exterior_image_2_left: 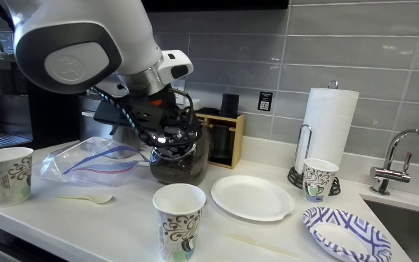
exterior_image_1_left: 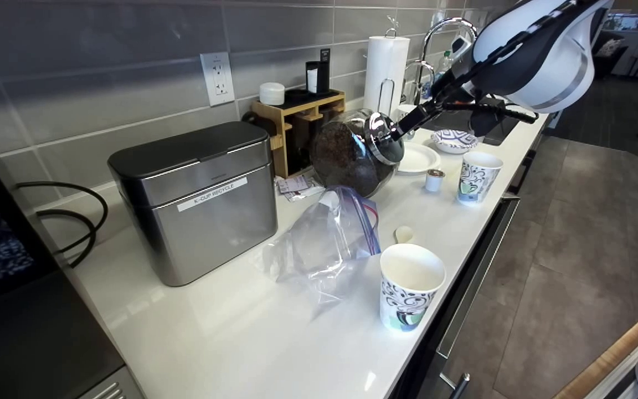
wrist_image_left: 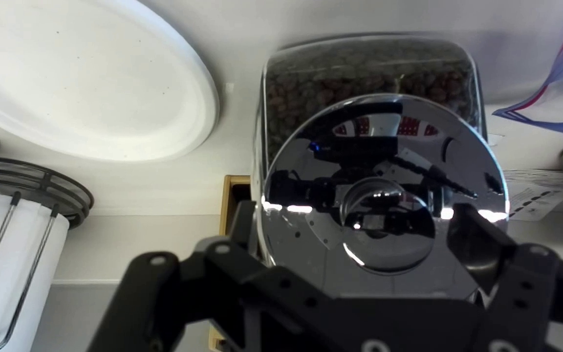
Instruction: Put the lid back on the coffee jar
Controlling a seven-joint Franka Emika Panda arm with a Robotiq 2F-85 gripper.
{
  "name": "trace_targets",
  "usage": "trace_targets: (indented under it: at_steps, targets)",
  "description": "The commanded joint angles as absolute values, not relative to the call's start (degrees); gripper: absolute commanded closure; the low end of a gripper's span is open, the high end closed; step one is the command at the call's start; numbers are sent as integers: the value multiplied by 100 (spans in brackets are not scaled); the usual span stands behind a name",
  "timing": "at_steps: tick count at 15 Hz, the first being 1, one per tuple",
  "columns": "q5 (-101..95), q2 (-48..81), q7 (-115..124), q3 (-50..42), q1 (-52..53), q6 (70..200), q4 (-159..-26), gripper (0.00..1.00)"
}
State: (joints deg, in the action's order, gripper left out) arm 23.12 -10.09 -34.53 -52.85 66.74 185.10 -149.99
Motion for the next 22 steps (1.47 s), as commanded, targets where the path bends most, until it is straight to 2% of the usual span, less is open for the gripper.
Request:
trace_targets:
  at_steps: [1, 12, 17, 18, 22]
  targets:
    - [2201, -994, -3343, -4752, 6045, 18085, -14957, 0]
    - [1260, -1378, -2637, -2933, 4015, 17412, -15013, 0]
    - [339, -1852, -1691, -1962, 2913, 16454, -14963, 0]
    - [548, -1948, -1769, -1435, 2442, 16215, -14931, 0]
    - [592, -2331, -1542, -681, 1802, 15505, -14846, 0]
